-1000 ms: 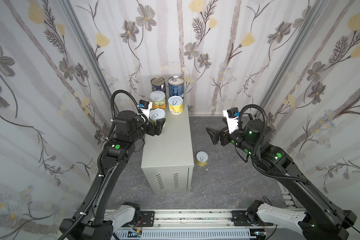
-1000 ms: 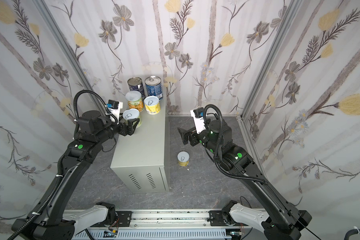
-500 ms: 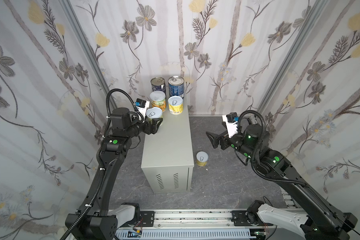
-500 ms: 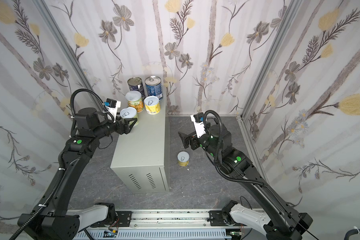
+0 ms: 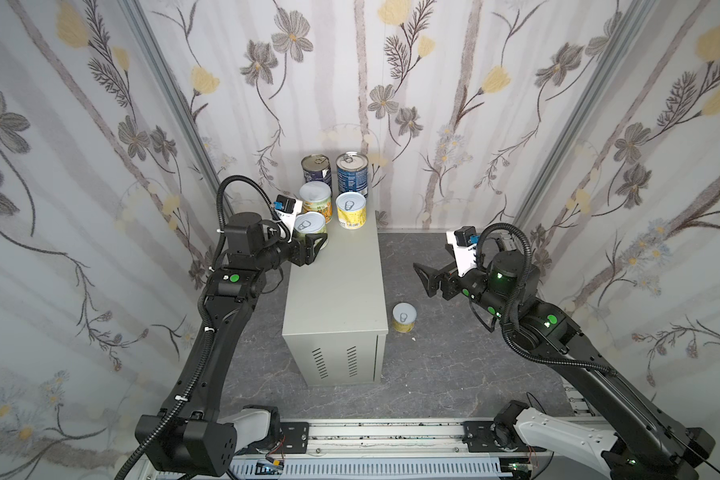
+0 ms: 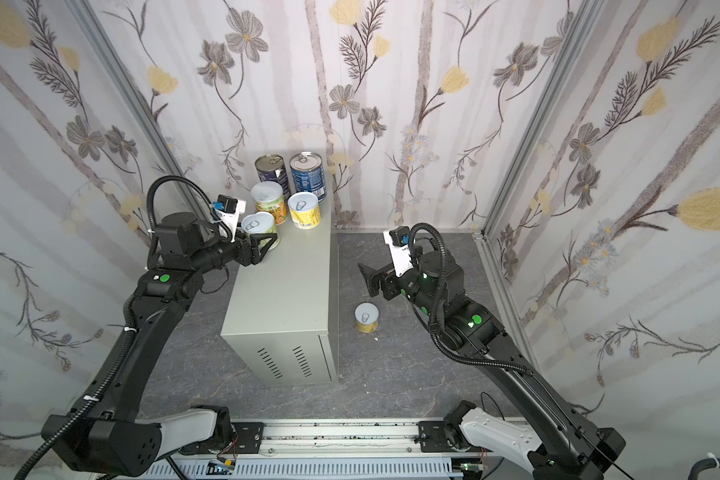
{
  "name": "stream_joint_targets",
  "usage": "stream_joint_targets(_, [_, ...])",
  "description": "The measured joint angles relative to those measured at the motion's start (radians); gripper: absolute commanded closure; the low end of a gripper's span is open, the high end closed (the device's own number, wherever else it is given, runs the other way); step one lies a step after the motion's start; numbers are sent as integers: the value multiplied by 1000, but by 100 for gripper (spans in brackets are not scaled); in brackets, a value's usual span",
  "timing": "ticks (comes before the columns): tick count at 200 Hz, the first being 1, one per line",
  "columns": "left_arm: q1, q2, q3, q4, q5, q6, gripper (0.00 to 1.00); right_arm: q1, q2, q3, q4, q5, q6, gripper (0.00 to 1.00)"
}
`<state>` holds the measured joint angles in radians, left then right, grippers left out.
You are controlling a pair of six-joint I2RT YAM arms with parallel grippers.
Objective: Place and organize the canned foods onto the counter
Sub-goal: 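Slide the green can with the left gripper toward the orange canister, then open the left gripper and draw it back from the green can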
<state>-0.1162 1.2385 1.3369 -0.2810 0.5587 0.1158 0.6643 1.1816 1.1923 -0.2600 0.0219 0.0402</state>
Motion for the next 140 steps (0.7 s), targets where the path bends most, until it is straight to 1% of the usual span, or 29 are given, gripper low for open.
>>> stream_joint_targets(52, [0, 10, 5, 8, 3, -4, 24, -2, -6, -2, 1, 0, 3, 0])
stream_joint_targets(71, [0, 10, 5, 8, 2, -4, 17, -2, -11, -4, 1, 0, 4, 0])
stream_joint_targets(108, [0, 1, 0, 24, -5, -10, 10, -2, -26, -9, 1, 0, 11, 0])
stream_joint_targets(127, [0, -3, -2, 24, -4, -11, 0, -2, -30, -10, 1, 0, 11, 0])
stream_joint_targets(140, [0, -13, -3, 24, 2, -18, 0, -2, -30, -11, 0, 0, 11, 0])
